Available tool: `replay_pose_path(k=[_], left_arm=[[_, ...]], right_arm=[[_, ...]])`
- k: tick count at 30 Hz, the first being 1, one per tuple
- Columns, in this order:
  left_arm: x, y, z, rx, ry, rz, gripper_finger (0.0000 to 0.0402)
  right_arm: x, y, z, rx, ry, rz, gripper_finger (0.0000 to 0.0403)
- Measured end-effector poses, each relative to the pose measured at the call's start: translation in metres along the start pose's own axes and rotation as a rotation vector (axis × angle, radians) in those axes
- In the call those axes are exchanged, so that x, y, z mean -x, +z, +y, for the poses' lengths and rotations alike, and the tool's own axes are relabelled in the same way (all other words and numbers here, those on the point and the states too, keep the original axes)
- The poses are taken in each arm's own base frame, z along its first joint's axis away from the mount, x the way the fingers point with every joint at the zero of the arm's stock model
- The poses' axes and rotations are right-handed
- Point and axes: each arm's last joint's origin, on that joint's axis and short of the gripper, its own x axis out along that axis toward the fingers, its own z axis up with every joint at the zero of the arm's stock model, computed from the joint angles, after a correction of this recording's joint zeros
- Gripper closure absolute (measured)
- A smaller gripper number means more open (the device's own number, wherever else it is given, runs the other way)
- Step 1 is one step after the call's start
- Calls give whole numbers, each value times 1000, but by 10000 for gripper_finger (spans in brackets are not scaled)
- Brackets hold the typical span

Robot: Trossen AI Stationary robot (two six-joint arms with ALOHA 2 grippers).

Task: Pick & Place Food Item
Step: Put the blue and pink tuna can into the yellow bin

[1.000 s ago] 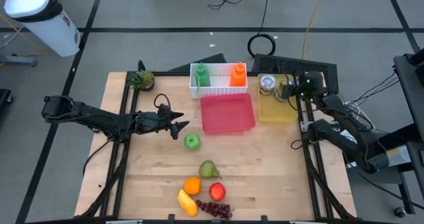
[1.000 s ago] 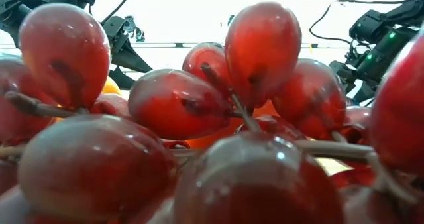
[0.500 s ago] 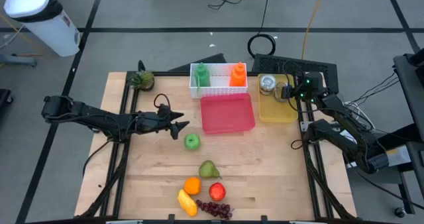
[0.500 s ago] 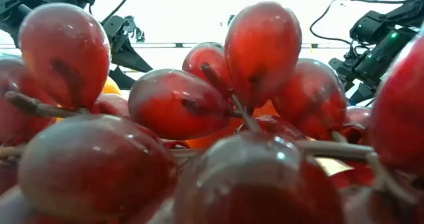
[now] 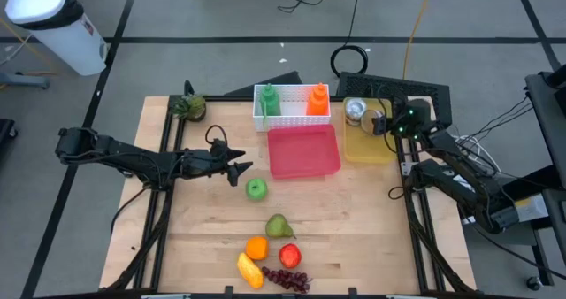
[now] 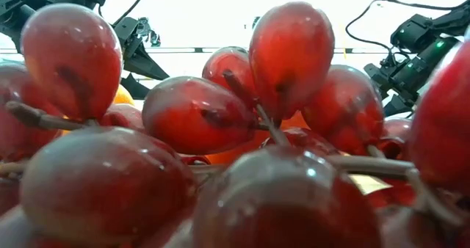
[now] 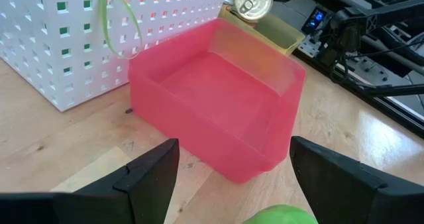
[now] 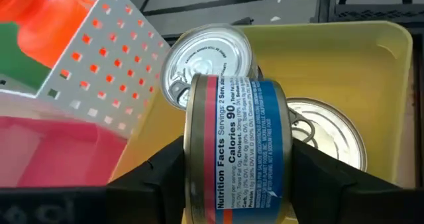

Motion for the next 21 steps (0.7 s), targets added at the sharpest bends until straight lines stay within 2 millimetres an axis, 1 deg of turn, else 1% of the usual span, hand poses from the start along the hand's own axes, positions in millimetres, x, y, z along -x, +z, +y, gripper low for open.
replay_pose_path(k=[3,5,8,12,21], left_arm=[[0,0,0,0,0,0,100],[0,0,0,0,0,0,101],[0,0,0,0,0,0,101],[0,0,0,1,0,0,101],[0,0,0,3,1,0,100]], right_arm=[[-1,-6,-2,-1,-16,31,147],[-1,-5,-2,2,-17,21,114],[0,-2,-1,10,-6,4,84],[0,-2,-1,11,-6,5,77],[2,-2,0,28,-1,-11,100]])
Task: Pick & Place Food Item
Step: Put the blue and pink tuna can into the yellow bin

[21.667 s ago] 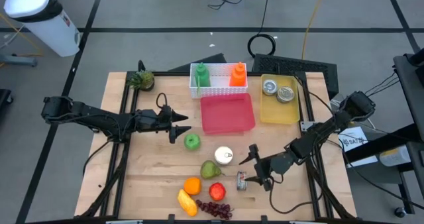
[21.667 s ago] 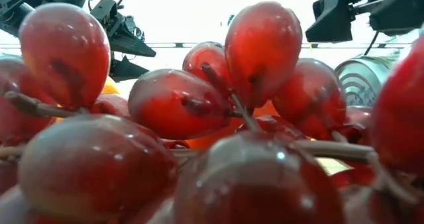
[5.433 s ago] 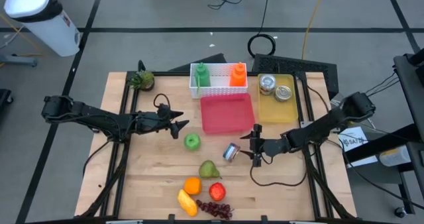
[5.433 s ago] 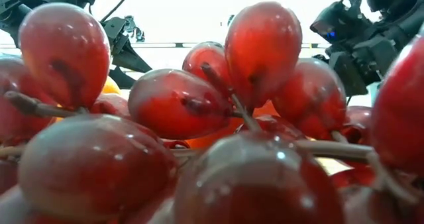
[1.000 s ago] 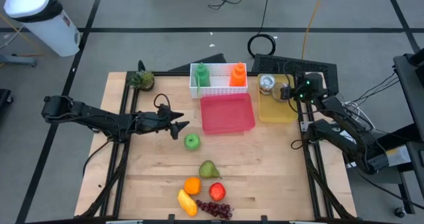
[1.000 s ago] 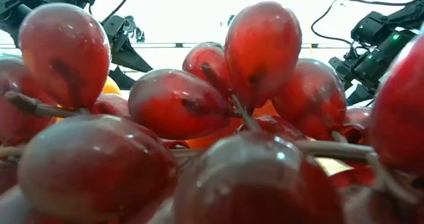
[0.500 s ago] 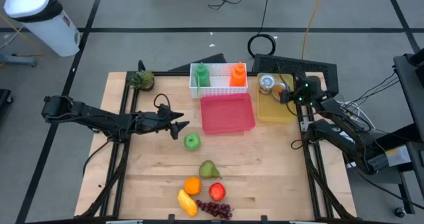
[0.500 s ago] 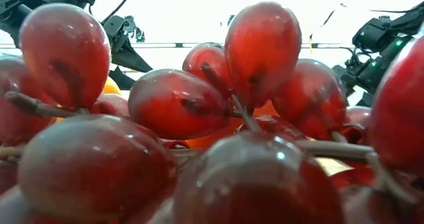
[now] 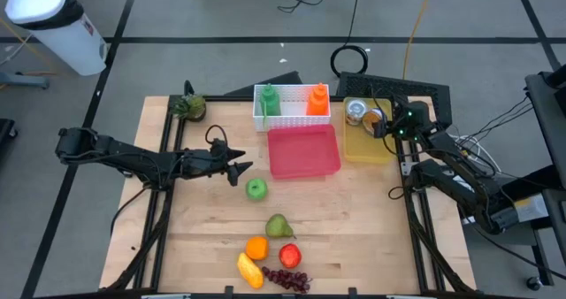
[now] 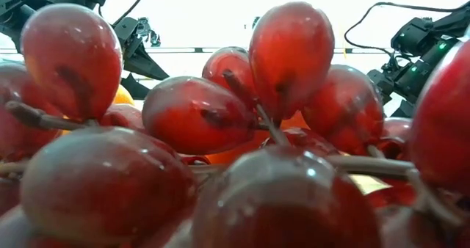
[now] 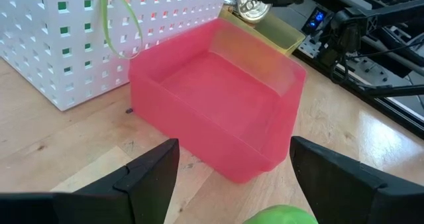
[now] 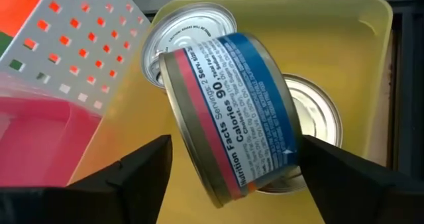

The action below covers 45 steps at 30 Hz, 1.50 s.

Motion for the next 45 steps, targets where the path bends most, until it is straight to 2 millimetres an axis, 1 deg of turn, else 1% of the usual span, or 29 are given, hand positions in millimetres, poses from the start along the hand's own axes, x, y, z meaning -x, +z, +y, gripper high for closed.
replay_pose_path(k=[8,13,18,22,26,29,33,36,41,45], left_arm=[[0,0,0,0,-1,0,101],[0,0,0,-1,0,0,100],[0,0,0,-4,0,0,101],[0,0,0,-6,0,0,101],[0,0,0,-6,0,0,101],[0,0,0,-6,0,0,101],[0,0,0,-6,0,1,101],[0,0,0,-6,0,0,101],[0,0,0,-6,0,1,100],[0,0,0,-5,0,1,100]], right_arm=[[5,2,2,19,14,-41,124],[9,5,9,47,22,-114,138],[10,5,15,138,-51,-163,146],[6,2,17,212,-114,-146,147],[4,1,18,235,-149,-135,151],[4,1,20,198,-145,-146,173],[4,1,23,114,-118,-157,224],[4,1,24,103,-92,-155,225],[4,2,25,18,-14,-139,225],[0,-1,21,2,-75,-147,225]])
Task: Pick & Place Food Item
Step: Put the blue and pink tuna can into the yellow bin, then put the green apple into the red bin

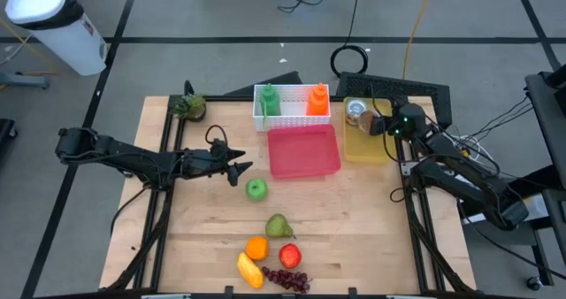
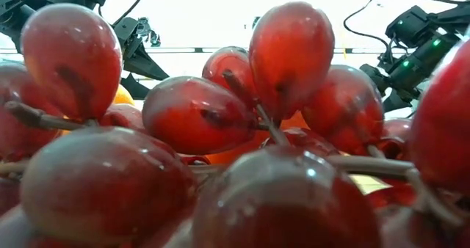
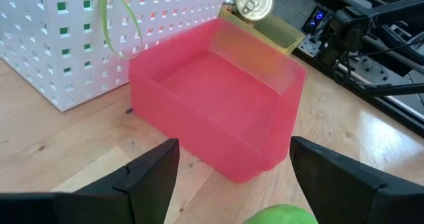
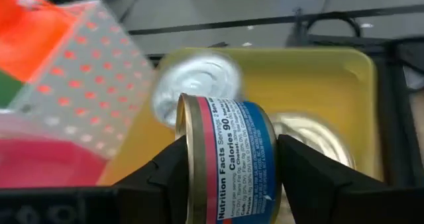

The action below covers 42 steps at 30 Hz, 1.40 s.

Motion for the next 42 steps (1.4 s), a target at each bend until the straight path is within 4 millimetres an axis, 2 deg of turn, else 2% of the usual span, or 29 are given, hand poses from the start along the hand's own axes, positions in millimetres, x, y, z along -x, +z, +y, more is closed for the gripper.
replay_pose_path(k=[7,12,16,29,31,34,38,42], left_arm=[[0,0,0,2,-6,4,100],[0,0,0,3,-7,4,100],[0,0,0,2,-7,4,100],[0,0,0,3,-7,4,100],[0,0,0,3,-7,4,101],[0,0,0,5,-7,4,101],[0,0,0,5,-7,4,101],[0,0,0,2,-7,4,101]], right_arm=[[-12,-24,-13,49,-97,20,221],[-17,-34,-19,95,-129,-23,157],[-18,-39,-20,106,-106,-5,128],[-18,-44,-13,99,29,61,142],[-18,-43,-9,97,94,61,146],[-14,-37,2,92,281,23,151],[-4,-30,22,148,568,-53,161],[8,-31,40,203,747,-84,177]])
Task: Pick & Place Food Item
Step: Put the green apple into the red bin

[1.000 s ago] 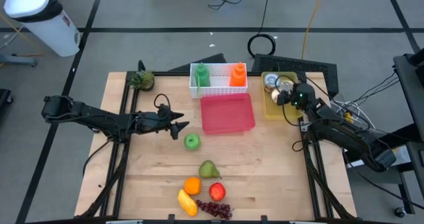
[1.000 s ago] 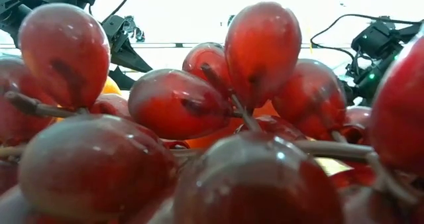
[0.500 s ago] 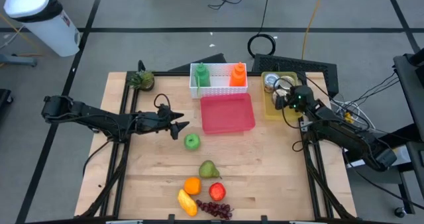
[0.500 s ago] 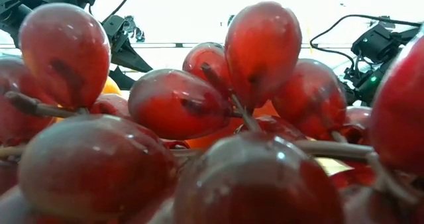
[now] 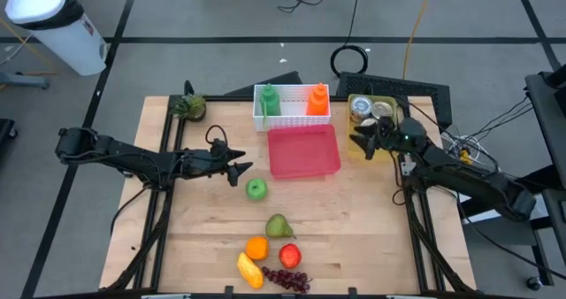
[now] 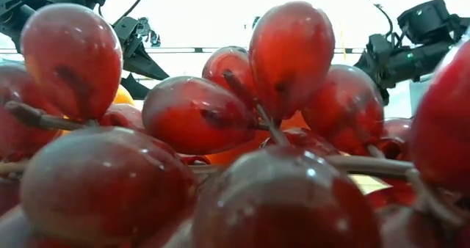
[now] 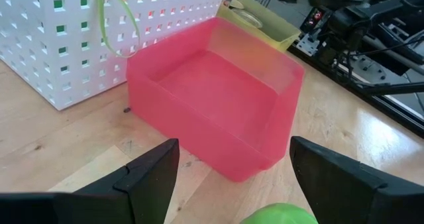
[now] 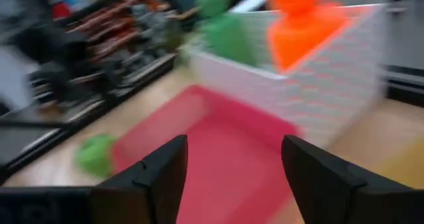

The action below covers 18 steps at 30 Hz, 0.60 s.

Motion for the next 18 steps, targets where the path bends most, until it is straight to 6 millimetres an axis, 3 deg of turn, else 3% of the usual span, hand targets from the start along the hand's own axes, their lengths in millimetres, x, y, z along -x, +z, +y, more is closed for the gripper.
replay_pose_path(k=[8,14,18], left_arm=[[0,0,0,-1,2,-1,100],[0,0,0,-5,2,0,100],[0,0,0,-17,5,4,100]], right_arm=[[-3,-21,49,67,269,114,235],[11,-27,84,244,419,28,289],[26,-26,93,382,494,-34,322]])
